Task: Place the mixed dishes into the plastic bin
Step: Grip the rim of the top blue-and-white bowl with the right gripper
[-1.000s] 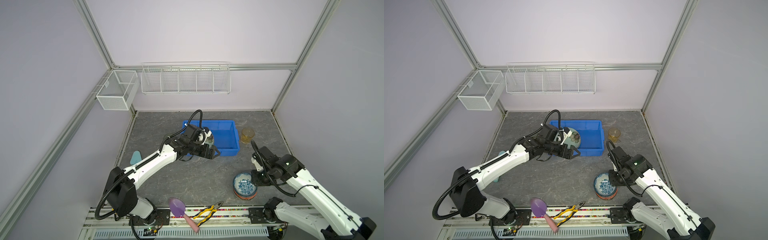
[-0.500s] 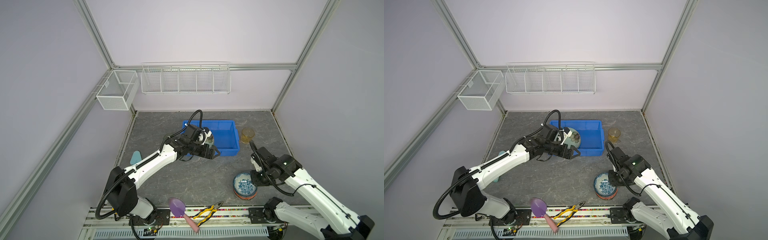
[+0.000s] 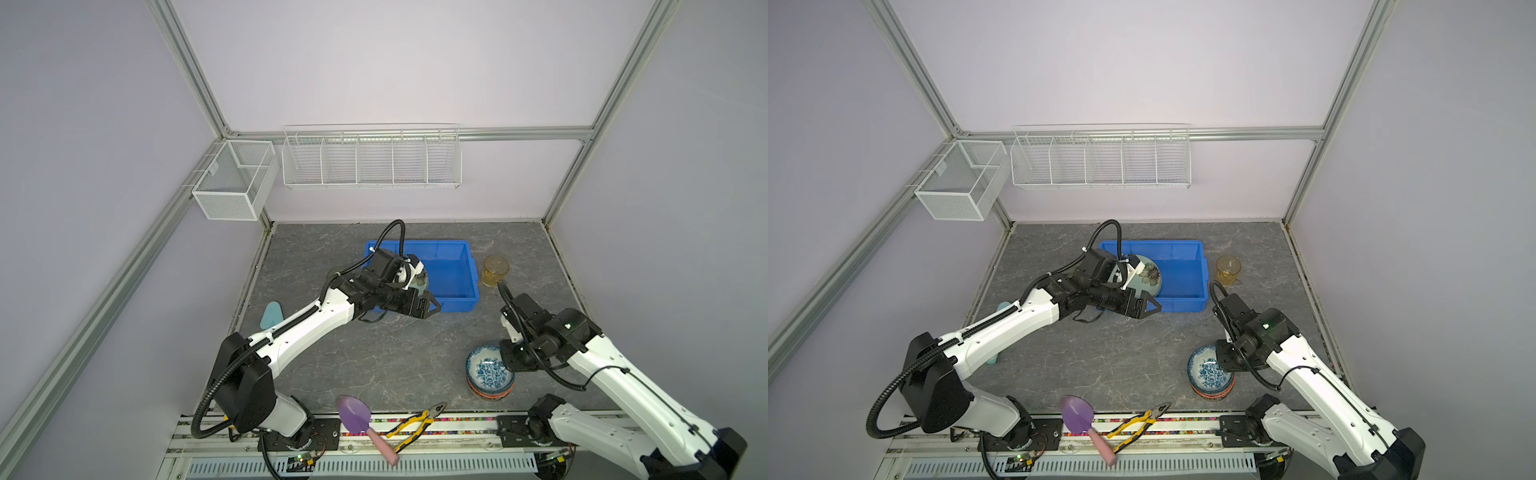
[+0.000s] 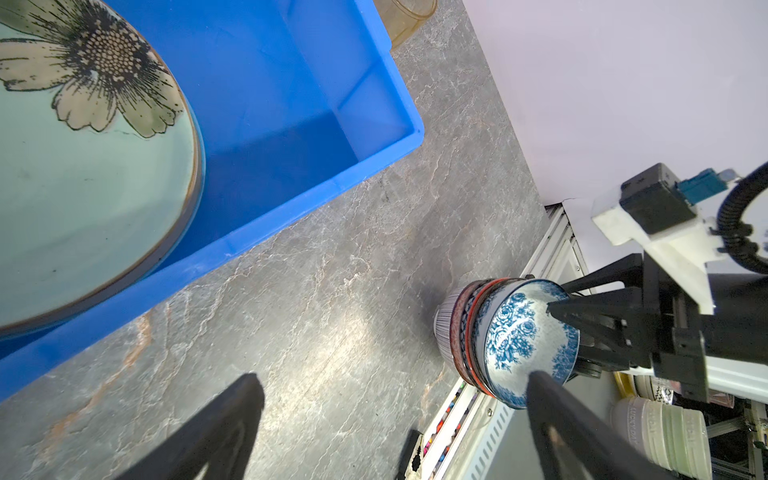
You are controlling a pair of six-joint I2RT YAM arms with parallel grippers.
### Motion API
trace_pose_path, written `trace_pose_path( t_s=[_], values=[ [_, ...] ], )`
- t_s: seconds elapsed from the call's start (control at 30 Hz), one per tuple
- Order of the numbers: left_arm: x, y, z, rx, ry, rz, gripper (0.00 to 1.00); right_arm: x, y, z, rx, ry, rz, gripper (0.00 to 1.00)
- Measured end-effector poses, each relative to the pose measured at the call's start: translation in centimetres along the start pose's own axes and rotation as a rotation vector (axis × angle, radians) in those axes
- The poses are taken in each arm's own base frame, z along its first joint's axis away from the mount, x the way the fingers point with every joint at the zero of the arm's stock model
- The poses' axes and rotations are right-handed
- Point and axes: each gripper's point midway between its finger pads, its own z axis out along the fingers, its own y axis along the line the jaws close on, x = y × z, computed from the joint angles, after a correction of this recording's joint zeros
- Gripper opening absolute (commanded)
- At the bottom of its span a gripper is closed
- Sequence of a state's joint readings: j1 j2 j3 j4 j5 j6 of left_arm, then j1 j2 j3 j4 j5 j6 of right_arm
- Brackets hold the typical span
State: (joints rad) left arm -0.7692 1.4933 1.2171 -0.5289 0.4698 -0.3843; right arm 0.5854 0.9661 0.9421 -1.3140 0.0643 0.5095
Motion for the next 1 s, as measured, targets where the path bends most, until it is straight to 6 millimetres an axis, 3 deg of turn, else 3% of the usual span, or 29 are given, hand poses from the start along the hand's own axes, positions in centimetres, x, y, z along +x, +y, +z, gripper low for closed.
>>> trace_pose_path(
  t_s=[1.0],
  values=[
    [0.53, 0.48, 0.82, 0.009, 0.035, -0.023, 0.98, -0.04, -0.42, -0.06, 0.024, -0.005, -0.001, 0.08]
  ],
)
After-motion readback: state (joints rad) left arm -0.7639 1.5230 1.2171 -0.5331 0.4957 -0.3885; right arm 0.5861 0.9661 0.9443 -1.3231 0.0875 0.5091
